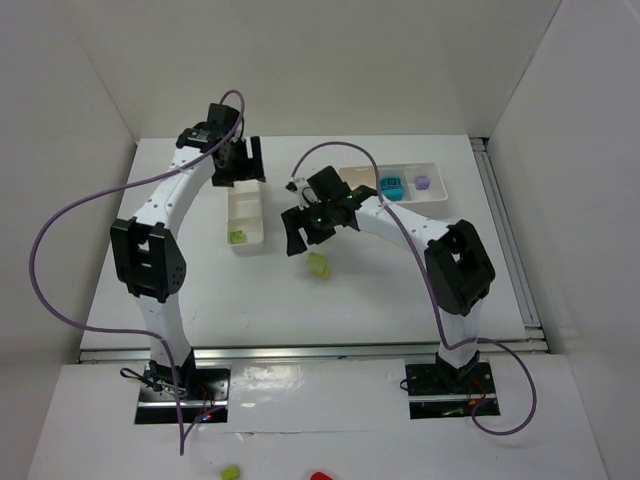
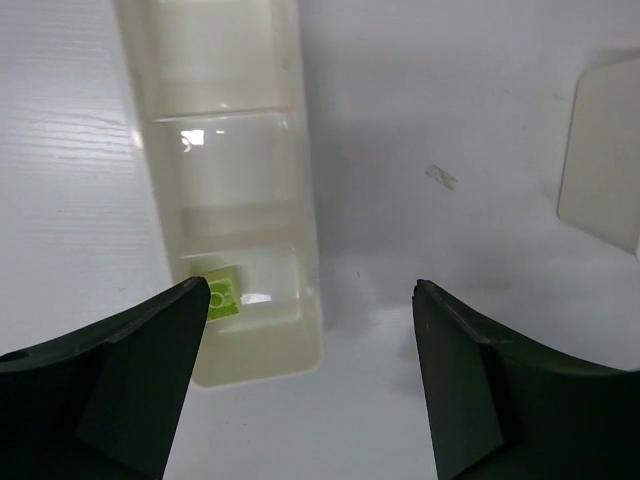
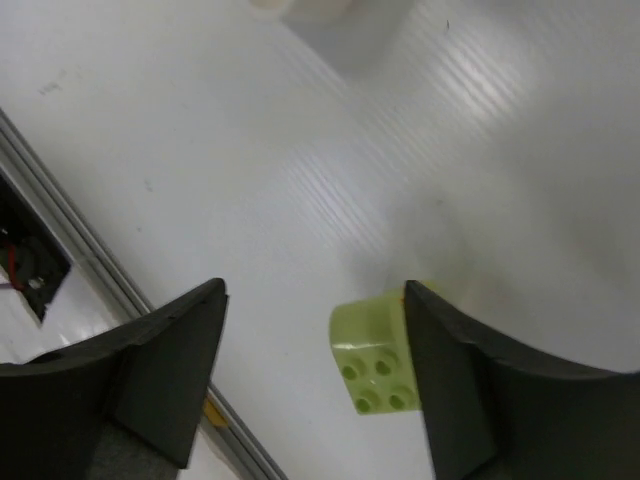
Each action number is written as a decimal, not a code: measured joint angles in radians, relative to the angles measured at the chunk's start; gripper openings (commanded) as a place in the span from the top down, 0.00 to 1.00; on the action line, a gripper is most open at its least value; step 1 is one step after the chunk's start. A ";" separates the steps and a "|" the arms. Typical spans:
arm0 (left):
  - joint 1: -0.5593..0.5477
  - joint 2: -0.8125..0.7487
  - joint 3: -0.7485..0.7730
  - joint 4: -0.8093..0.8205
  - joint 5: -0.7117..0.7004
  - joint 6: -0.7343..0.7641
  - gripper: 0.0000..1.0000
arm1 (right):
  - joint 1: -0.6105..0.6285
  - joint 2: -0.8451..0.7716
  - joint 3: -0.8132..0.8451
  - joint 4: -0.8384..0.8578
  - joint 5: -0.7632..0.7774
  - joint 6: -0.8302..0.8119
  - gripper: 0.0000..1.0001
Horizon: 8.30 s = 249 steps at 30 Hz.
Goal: Sort the legos into containers by color
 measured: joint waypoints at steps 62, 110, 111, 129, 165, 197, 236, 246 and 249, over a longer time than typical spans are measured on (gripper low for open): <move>-0.391 -0.026 -0.259 -0.013 0.031 0.138 0.02 | -0.272 -0.619 -0.400 0.106 0.738 0.399 0.13; -0.386 0.068 -0.167 0.025 0.291 0.267 1.00 | -0.308 -0.579 -0.398 0.112 0.589 0.363 0.13; -0.365 0.057 -0.166 0.029 0.336 0.257 1.00 | -0.323 -0.579 -0.398 0.120 0.541 0.352 0.13; -0.020 -0.119 -0.473 0.848 1.259 -0.356 1.00 | -0.407 -0.400 -0.353 0.502 -0.464 0.407 0.04; 0.032 -0.135 -0.198 0.336 0.902 -0.033 1.00 | -0.386 -0.376 -0.325 0.349 -0.150 0.422 0.86; -0.249 0.165 0.090 -0.097 0.070 0.077 0.14 | -0.377 -0.379 -0.286 0.104 0.132 0.319 0.86; -0.138 -0.029 -0.234 0.278 1.178 0.047 0.16 | -0.385 -0.326 -0.333 0.346 -0.631 0.286 0.86; -0.160 -0.185 -0.400 0.394 1.004 0.111 0.17 | -0.391 -0.326 -0.333 0.364 -0.732 0.313 0.86; -0.187 -0.344 -0.546 0.476 0.933 0.172 0.16 | -0.396 -0.307 -0.320 0.365 -0.792 0.327 0.86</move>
